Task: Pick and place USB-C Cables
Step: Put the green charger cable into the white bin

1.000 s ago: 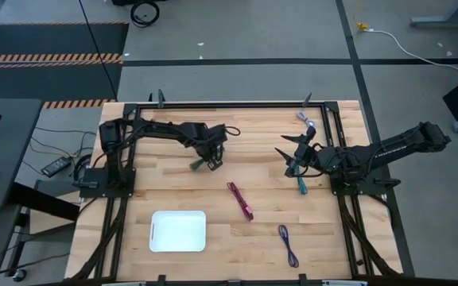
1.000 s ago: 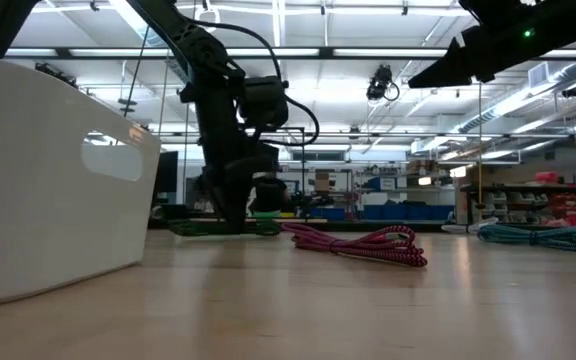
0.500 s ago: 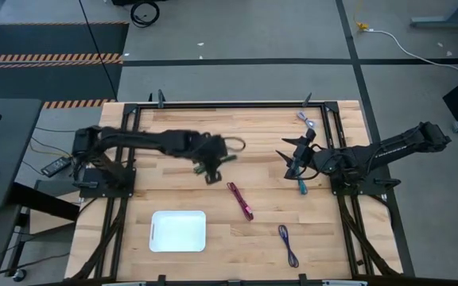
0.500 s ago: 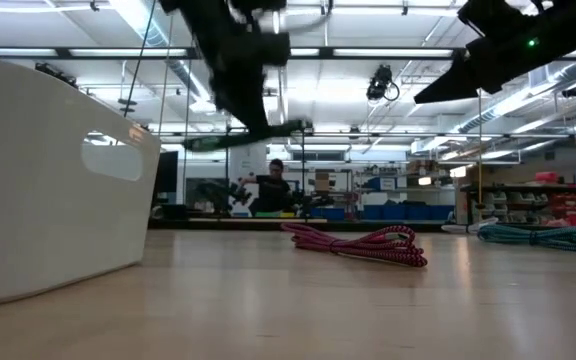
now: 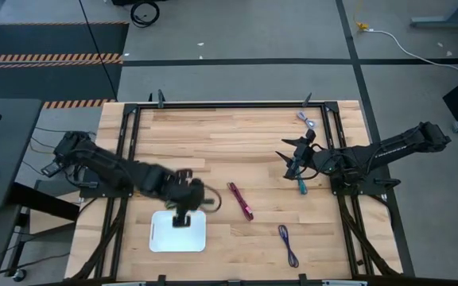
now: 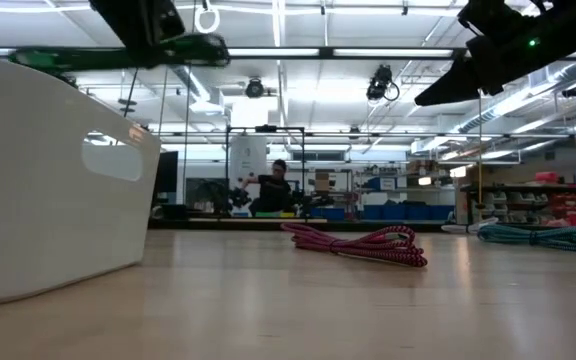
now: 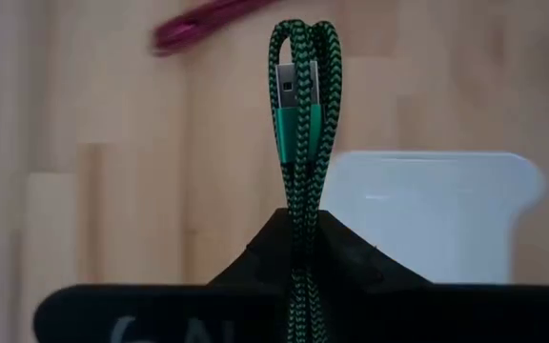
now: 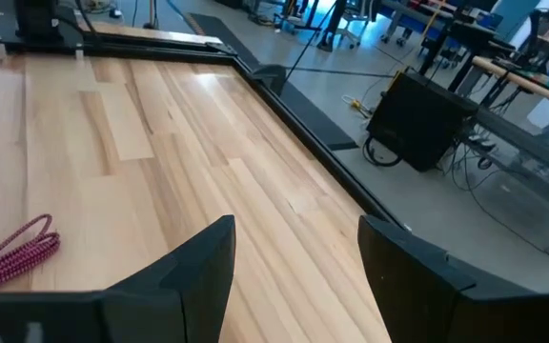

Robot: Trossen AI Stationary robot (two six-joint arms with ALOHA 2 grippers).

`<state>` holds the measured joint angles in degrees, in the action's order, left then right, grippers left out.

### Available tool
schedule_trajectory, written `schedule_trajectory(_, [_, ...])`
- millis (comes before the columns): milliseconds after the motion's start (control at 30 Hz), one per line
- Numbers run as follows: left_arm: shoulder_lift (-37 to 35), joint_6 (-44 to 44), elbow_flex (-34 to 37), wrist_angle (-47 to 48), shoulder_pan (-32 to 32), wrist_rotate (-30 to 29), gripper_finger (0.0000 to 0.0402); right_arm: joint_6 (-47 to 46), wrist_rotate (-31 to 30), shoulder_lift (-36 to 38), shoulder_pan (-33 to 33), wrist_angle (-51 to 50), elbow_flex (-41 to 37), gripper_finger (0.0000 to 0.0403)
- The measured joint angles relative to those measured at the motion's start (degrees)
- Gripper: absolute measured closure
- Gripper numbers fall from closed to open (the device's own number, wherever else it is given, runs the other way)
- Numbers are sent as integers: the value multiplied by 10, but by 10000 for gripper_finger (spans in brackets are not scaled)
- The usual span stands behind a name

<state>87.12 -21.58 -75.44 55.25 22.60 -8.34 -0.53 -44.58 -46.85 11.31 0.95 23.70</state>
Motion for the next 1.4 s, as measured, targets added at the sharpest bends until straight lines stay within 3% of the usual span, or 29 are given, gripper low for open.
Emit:
schedule_trajectory(333, [39, -70, 1, 7, 88, -18, 369, -28, 14, 0, 0, -19, 0, 173])
schedule_trajectory(700, [122, -118, 1, 8, 104, -8, 369, -55, 41, 0, 0, -32, 0, 173])
schedule_trajectory(1033, [119, -167, 1, 49, 141, -6, 368, -60, 43, 0, 0, -33, 0, 173])
schedule_trajectory(1400, [120, -180, 1, -14, 164, -59, 369, -75, 81, 0, 0, -33, 0, 173])
